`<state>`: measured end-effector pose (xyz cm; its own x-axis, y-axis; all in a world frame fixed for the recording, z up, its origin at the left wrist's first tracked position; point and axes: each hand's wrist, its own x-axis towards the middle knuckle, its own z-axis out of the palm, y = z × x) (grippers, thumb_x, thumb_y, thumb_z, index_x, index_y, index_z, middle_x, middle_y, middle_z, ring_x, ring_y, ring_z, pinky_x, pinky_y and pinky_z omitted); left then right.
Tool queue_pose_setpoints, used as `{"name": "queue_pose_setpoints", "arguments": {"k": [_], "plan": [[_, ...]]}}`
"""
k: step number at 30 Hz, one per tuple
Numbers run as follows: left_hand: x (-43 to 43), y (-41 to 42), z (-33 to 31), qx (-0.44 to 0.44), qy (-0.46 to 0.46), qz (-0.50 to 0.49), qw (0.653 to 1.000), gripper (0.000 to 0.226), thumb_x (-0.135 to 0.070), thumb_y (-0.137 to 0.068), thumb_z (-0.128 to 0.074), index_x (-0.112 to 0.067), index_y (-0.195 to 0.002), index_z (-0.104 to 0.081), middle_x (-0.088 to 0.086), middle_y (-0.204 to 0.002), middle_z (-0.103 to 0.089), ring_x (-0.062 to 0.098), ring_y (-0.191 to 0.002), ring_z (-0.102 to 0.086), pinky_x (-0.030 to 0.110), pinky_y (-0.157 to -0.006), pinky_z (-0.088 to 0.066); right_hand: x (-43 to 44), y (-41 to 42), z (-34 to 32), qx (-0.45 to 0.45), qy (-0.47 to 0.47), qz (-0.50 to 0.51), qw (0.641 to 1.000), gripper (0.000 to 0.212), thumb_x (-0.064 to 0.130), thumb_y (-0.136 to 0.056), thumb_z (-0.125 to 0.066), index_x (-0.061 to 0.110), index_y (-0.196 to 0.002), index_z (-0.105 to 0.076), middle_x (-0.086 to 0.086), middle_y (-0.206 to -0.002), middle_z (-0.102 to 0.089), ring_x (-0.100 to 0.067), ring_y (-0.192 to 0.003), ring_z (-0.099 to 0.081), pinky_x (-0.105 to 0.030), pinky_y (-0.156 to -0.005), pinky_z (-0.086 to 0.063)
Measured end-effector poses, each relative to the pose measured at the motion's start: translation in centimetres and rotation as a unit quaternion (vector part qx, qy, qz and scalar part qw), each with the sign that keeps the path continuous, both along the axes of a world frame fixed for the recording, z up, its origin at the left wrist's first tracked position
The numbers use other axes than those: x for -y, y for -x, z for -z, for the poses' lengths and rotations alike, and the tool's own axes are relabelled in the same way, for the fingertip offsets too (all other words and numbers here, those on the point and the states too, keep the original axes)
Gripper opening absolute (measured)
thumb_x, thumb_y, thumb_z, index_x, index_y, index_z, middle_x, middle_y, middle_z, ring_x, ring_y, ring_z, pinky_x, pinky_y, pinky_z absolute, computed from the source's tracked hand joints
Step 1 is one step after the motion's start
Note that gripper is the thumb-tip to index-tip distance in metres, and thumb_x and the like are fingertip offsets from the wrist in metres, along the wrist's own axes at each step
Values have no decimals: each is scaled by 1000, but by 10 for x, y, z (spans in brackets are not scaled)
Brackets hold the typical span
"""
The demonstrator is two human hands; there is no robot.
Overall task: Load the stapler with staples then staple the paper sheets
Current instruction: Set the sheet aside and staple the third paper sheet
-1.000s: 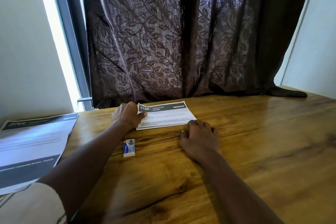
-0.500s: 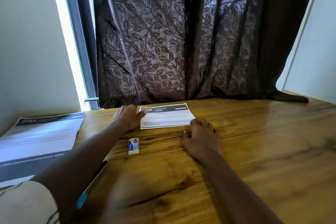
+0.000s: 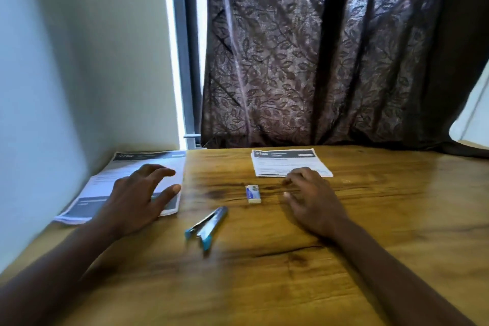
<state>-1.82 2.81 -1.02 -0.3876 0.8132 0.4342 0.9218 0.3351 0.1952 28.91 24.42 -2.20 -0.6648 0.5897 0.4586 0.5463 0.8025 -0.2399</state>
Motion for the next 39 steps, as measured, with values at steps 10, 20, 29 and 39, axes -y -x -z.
{"name": "queue_pose_setpoints", "arguments": {"k": [10,20,29,39], "plan": [[13,53,15,52,37,-132,989,72,-72,-95,-30,-28,-152,-38,3,-161,-37,22,-150,-32,56,-121,-20,62,120,-33,-18,113,-56,992,32,29,-94,-64,20,-124,-59,4,-100,-65,-17,-96,-63,-38,-86,-53],[16,54,18,104,134,-173,970,78,-76,-95,-20,-31,-160,-20,4,-170,-13,23,-157,-7,68,-118,-1,74,270,-47,23,307,54,950,40,34,-92,-58,10,-124,-57,-14,-122,-64,-29,-107,-63,-36,-80,-51],[15,51,17,113,121,-182,969,81,-76,-93,-25,-29,-159,-23,6,-170,-15,27,-156,-10,69,-118,-1,59,288,-43,-61,409,77,907,70,20,-71,-92,4,-128,-54,-14,-117,-66,-18,-77,-61,-31,-63,-52],[14,47,10,106,47,-207,971,77,-71,-96,-30,-25,-158,-23,11,-167,-19,30,-155,-14,69,-119,1,50,263,-37,-207,414,35,886,37,-1,-73,-86,8,-105,-71,-11,-101,-73,-20,-79,-71,-35,-75,-62]]}}
